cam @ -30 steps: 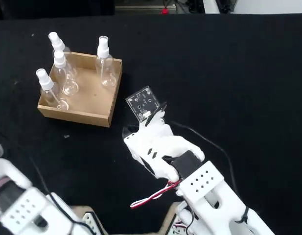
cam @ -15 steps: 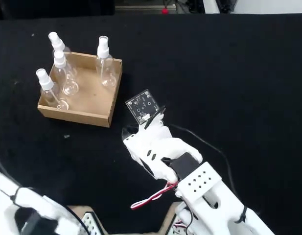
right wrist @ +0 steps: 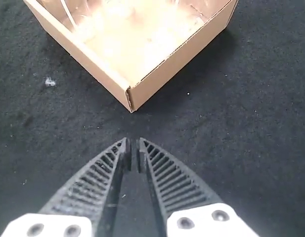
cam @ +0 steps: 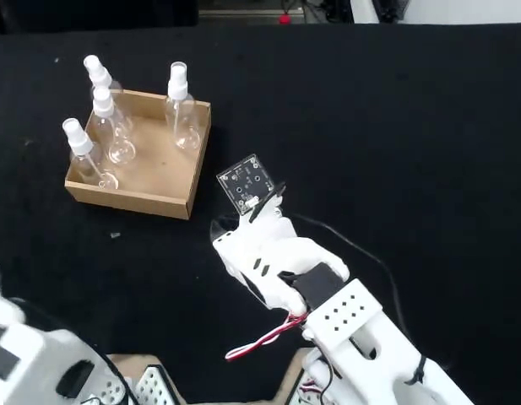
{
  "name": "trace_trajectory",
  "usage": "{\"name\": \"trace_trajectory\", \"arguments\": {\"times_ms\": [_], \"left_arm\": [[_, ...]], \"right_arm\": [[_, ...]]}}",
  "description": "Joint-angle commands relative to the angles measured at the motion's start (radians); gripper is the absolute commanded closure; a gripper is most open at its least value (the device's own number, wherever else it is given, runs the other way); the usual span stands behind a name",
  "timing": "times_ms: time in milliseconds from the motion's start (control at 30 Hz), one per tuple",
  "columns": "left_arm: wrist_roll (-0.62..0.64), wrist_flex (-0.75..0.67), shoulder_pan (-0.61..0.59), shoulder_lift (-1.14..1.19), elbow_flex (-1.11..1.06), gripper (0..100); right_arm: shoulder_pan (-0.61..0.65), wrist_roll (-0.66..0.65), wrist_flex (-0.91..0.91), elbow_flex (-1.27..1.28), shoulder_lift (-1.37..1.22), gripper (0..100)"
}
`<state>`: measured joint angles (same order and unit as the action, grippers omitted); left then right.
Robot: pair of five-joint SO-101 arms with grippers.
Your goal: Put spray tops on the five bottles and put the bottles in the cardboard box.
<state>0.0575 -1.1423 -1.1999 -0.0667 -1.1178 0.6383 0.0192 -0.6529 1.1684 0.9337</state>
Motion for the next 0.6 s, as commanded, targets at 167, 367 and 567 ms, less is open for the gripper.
{"name": "trace_trajectory", "arguments": {"times_ms": [167,367,567], "left_arm": [[0.006,-0.081,-0.05,0.402,0.334,84],[-0.002,-0.528,-0.058,0.715,0.492,84],[-0.075,-0.572,-0.045,0.98,0.693,84]], "right_arm": [[0.008,-0.009,0.023,-0.002,0.007,97.2],[0.008,-0.009,0.021,-0.002,0.007,97.2],[0.008,-0.009,0.021,-0.002,0.007,97.2]]}}
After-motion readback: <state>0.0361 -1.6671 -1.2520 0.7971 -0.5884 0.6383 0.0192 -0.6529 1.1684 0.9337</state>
